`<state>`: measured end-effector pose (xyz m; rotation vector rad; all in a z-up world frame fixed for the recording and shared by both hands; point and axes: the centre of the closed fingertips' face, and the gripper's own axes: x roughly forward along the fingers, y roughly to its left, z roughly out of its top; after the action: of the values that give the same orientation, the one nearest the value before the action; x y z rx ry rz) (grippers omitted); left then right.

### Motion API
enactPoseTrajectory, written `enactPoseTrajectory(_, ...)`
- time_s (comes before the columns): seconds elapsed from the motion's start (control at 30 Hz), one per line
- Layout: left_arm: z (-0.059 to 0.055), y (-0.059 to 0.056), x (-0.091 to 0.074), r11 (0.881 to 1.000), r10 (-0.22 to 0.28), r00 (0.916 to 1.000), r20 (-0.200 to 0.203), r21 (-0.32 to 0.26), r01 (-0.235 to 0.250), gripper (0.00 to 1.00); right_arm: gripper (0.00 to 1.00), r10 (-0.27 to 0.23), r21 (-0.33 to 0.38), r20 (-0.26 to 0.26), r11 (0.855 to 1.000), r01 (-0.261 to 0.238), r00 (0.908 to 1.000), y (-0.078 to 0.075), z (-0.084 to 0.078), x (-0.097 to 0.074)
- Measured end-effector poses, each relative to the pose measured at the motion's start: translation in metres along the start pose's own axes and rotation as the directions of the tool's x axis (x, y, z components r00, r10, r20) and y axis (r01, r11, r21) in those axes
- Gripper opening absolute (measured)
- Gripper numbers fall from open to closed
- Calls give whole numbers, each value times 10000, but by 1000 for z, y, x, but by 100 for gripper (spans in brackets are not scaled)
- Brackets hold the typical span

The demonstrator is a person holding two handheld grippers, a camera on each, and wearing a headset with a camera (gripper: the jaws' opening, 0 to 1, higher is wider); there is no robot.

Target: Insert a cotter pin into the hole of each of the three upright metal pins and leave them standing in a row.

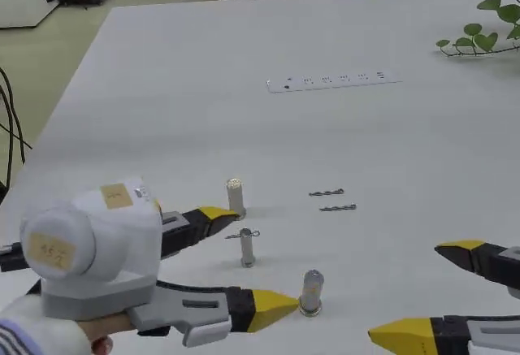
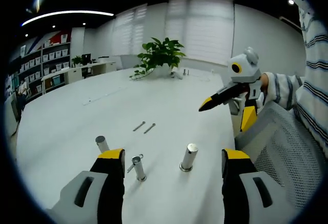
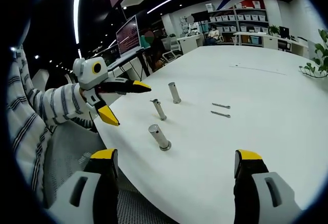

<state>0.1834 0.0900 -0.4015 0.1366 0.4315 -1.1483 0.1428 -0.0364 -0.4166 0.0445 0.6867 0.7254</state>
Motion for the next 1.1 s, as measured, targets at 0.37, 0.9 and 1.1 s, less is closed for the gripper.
enactPoseTrajectory(0.37, -19, 4, -25, 9976, 269, 9993, -260, -626, -284, 99, 93, 33, -41, -48, 10000, -33, 10000, 1, 0, 0)
enactPoseTrajectory(0.9, -26, 1, -36, 9979, 499, 9970, -599, -372, -522, 99, 92, -193, -117, -64, 9997, 192, 9998, -4, 2, -5)
enactPoseTrajectory(1.1, -28, 2, -39, 9969, 581, 9966, -592, -494, -611, 99, 91, -297, -474, -169, 9985, 288, 9994, -13, 12, -5)
